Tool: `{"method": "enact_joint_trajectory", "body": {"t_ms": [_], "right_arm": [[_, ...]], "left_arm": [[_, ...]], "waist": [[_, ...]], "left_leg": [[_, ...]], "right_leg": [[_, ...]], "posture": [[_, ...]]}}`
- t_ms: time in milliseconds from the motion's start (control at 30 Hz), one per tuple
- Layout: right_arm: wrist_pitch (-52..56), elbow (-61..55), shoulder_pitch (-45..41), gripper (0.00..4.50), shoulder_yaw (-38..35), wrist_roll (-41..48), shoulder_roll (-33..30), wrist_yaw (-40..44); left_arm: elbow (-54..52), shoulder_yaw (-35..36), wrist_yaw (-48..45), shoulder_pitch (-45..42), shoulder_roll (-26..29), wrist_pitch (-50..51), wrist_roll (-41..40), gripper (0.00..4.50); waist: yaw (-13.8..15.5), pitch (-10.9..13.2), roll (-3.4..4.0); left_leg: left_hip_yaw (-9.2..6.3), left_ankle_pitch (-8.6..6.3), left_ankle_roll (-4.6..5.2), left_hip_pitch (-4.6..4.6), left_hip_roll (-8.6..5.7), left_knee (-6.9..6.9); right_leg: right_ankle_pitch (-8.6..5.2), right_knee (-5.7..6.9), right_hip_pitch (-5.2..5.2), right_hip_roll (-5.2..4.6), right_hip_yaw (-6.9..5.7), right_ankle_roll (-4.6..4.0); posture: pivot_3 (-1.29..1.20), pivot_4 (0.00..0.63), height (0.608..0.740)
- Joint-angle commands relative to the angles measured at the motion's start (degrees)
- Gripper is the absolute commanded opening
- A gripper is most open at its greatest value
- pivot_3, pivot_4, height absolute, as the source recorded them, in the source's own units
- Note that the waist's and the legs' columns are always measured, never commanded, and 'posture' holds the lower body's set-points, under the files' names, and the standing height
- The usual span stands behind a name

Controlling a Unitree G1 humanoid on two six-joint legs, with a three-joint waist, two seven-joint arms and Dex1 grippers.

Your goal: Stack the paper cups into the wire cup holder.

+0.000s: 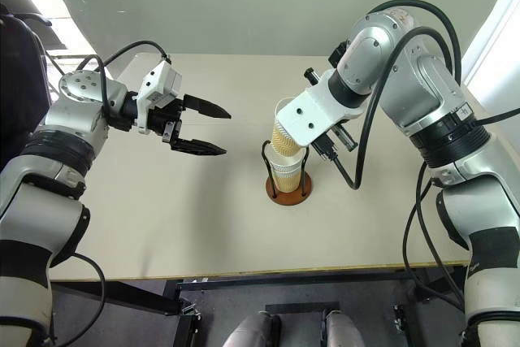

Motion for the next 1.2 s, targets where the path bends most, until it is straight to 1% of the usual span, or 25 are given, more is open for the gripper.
{"method": "enact_joint_trajectory", "body": {"t_ms": [33,233,333,533,567,600,700,733,867,1000,1167,1200], "right_arm": [[-0.5,-1.5,-0.2,0.01,-0.7,-0.1,-0.2,0.2],[-2.8,-0.7,0.8,0.01,-1.1,-2.0,0.5,0.2],[-3.4,-0.8,1.3,0.58,-0.9,-2.2,0.4,0.2],[-3.3,-0.7,1.5,2.60,-2.0,-2.2,1.8,0.0],[-2.7,-0.7,1.5,2.84,-2.4,-1.9,2.2,-0.1],[-1.9,-0.7,1.4,3.28,-2.8,-1.5,2.5,-0.1],[3.2,-0.5,0.4,4.26,-5.5,1.1,3.7,-0.5],[5.1,-0.6,0.2,4.26,-6.5,2.1,4.0,-0.7],[15.6,-1.2,1.1,4.26,-12.6,5.3,5.0,-5.6],[27.9,-3.8,7.3,4.26,-21.0,10.3,0.7,-9.1],[34.8,-4.6,15.5,4.26,-27.8,13.8,-3.3,-14.5],[35.3,-4.6,16.7,4.26,-28.5,14.2,-3.6,-15.7]], "left_arm": [[-1.8,0.1,-1.8,-0.7,0.9,0.3,-1.6,4.50],[-1.8,-0.1,-1.8,-1.0,1.0,0.7,-2.0,4.50],[-1.9,-0.1,-1.8,-0.9,1.1,0.8,-2.2,4.50],[-2.6,-0.3,-1.8,-0.5,1.3,1.1,-2.5,4.50],[-2.8,-0.3,-1.8,-0.5,1.4,1.2,-2.6,4.50],[-3.0,-0.2,-1.8,-0.4,1.4,1.3,-2.7,4.50],[-2.6,0.5,-1.8,-0.5,1.1,2.1,-2.6,4.50],[-2.3,0.9,-1.8,-0.6,0.9,2.6,-2.5,4.50],[2.7,7.9,-1.8,-2.4,-2.0,5.1,-0.4,4.50],[6.9,14.1,-1.8,-3.2,-2.2,10.6,4.5,4.50],[8.0,21.6,-1.4,-1.6,-1.8,12.9,9.1,4.50],[8.1,23.0,-1.3,-1.4,-1.9,13.2,9.9,4.50]], "waist": [[0.0,0.0,0.00],[0.0,0.0,0.00],[0.0,0.0,0.00],[-0.1,0.0,-0.01],[-0.1,0.0,-0.01],[-0.1,0.0,0.00],[-0.1,0.0,-0.01],[-0.1,0.0,-0.01],[0.1,0.0,-0.02],[0.3,-0.1,-0.12],[0.3,-0.1,-0.12],[0.3,-0.1,-0.12]], "left_leg": [[-0.02,0.00,0.00,0.00,0.02,0.01],[-0.04,0.01,0.00,0.00,0.03,0.03],[-0.05,0.01,-0.01,0.00,0.03,0.04],[0.00,0.02,-0.01,0.01,0.01,0.05],[0.00,0.02,-0.01,0.01,0.01,0.05],[-0.04,0.02,-0.01,0.01,0.03,0.05],[-0.03,0.03,-0.02,0.00,0.02,0.05],[-0.01,0.03,-0.02,0.00,0.00,0.05],[-0.02,0.06,-0.05,0.01,0.00,0.06],[-0.01,0.08,-0.07,0.00,-0.03,0.05],[0.06,0.15,-0.18,-0.01,-0.04,0.04],[0.10,0.30,-0.41,0.02,-0.04,0.01]], "right_leg": [[0.00,0.00,0.01,-0.02,0.02,0.00],[0.01,0.03,0.01,-0.03,0.02,0.00],[0.01,0.04,0.01,-0.02,0.01,0.00],[0.01,0.04,0.01,0.00,0.01,0.00],[0.01,0.04,0.01,0.01,-0.01,-0.01],[0.01,0.05,0.01,-0.01,0.00,-0.01],[0.01,0.04,0.01,-0.01,0.00,-0.01],[0.01,0.04,0.01,0.00,-0.01,-0.02],[0.00,0.03,0.02,-0.02,0.00,-0.03],[-0.01,0.00,0.05,-0.02,-0.02,-0.05],[0.01,-0.05,0.05,-0.06,0.09,0.00],[0.01,-0.03,0.06,-0.03,0.09,0.02]], "posture": [[0.00,0.150,0.740],[0.00,0.150,0.740],[0.00,0.150,0.740],[0.00,0.150,0.740],[0.00,0.150,0.740],[0.00,0.150,0.740],[0.00,0.150,0.740],[0.00,0.150,0.740],[0.00,0.150,0.740],[0.00,0.150,0.740],[0.00,0.150,0.740],[0.00,0.150,0.740]]}}
